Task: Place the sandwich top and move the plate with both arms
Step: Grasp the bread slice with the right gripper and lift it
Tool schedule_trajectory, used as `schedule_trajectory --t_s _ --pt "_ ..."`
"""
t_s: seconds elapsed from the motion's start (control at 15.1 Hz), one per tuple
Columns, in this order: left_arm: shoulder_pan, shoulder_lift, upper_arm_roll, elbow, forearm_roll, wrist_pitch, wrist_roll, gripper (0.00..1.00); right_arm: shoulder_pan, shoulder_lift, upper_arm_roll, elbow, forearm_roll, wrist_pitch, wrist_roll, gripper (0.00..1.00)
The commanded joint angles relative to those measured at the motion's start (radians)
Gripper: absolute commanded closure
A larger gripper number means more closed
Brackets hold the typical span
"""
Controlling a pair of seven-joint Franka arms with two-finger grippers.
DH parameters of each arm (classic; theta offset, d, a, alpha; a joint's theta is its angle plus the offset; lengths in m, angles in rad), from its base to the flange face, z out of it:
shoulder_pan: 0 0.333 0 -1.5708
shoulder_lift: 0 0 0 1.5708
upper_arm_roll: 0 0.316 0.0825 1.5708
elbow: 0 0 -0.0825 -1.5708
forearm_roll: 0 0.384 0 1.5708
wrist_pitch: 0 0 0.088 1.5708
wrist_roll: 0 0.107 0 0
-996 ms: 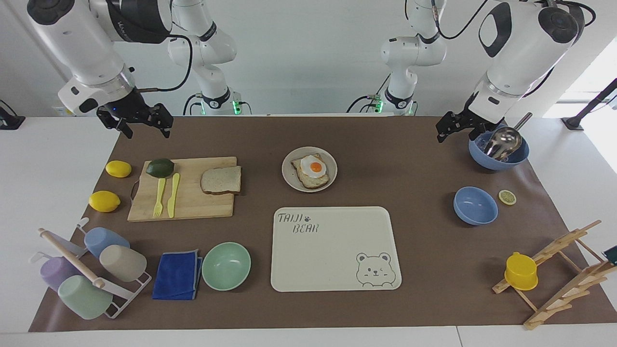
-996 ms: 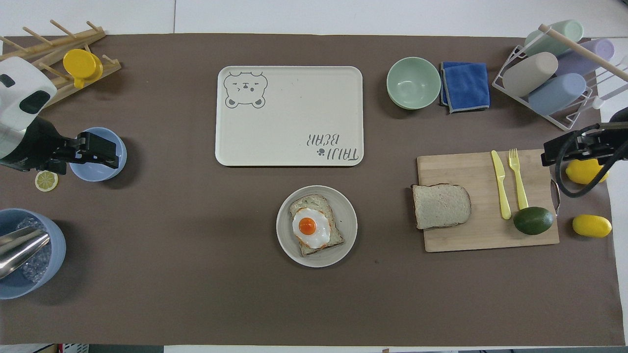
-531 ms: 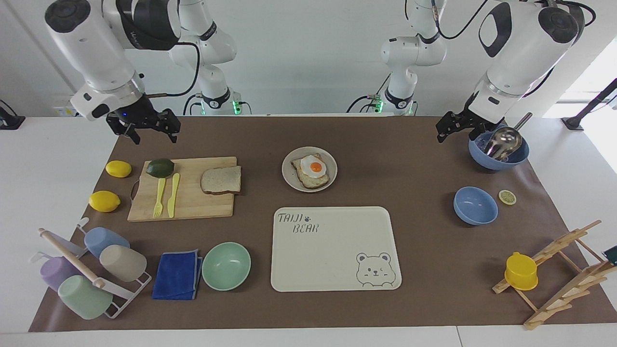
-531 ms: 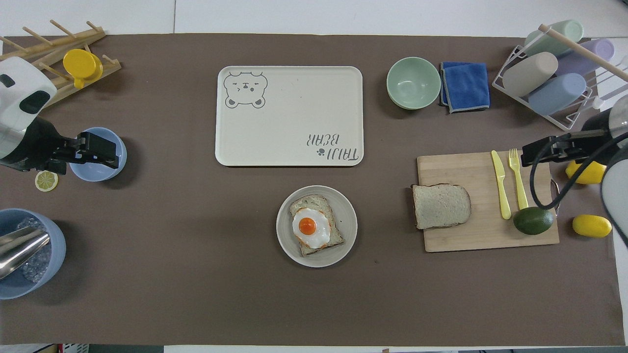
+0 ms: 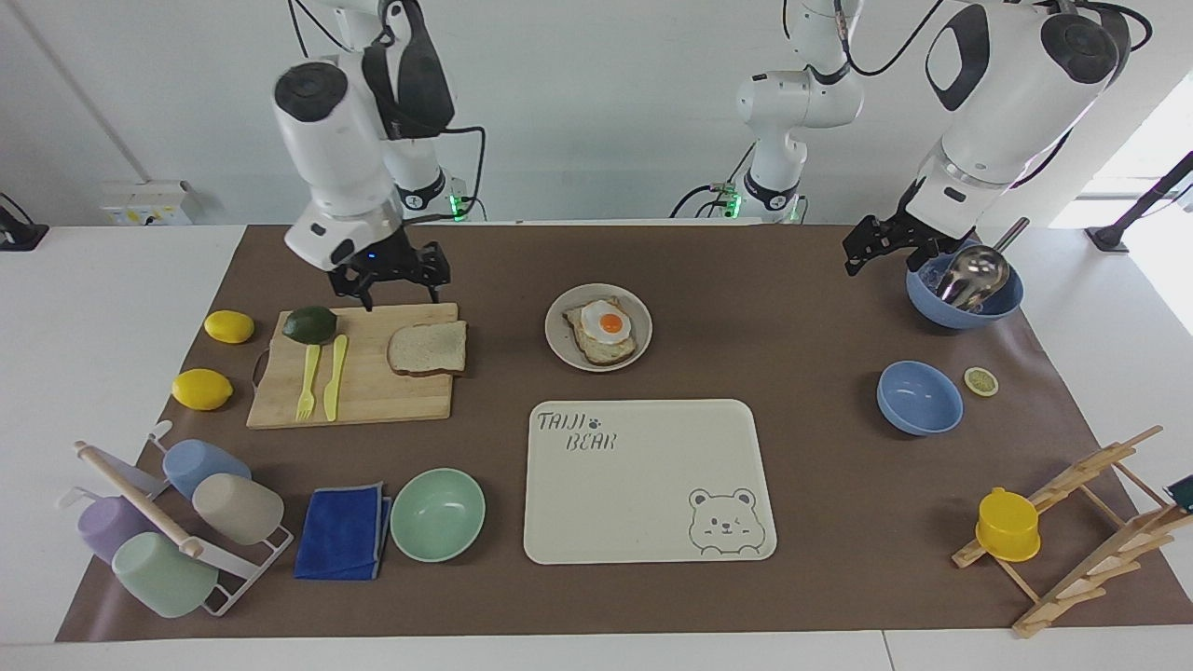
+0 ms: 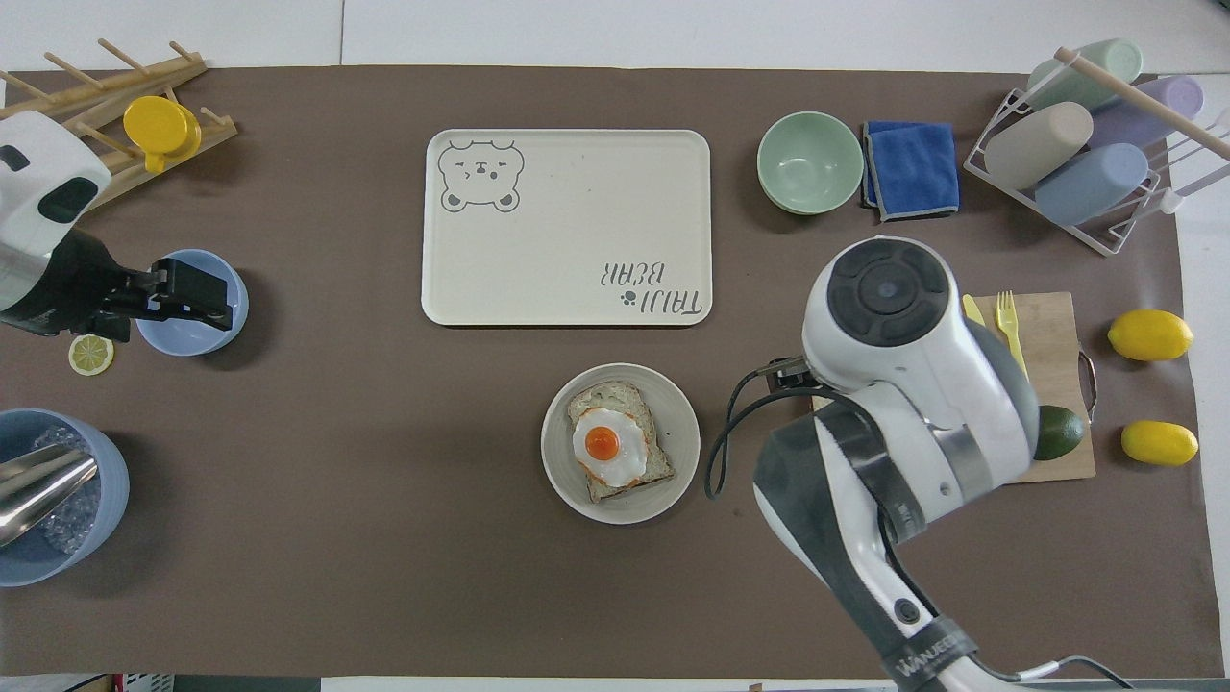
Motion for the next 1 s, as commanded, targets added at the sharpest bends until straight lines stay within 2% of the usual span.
schedule_trajectory --t_s 0.0,0.07,0.4,0.93 --pt "0.004 -0.024 -0.001 -0.026 0.018 0.018 0.005 0.00 -0.008 -0.014 -0.008 -0.148 -0.048 0.135 0.030 0.00" --pt "0.002 -0.024 -0.001 -0.026 0.018 0.018 0.005 0.00 -0.008 0.000 -0.008 -0.165 -0.054 0.166 0.030 0.00" --pt "0.004 -0.024 -0.001 -0.026 0.018 0.018 0.005 0.00 0.003 0.052 -0.007 -0.182 -0.158 0.168 0.069 0.00" --pt "0.002 -0.024 -0.001 -0.026 0.018 0.018 0.005 0.00 0.004 0.060 -0.005 -0.185 -0.160 0.194 0.138 0.00"
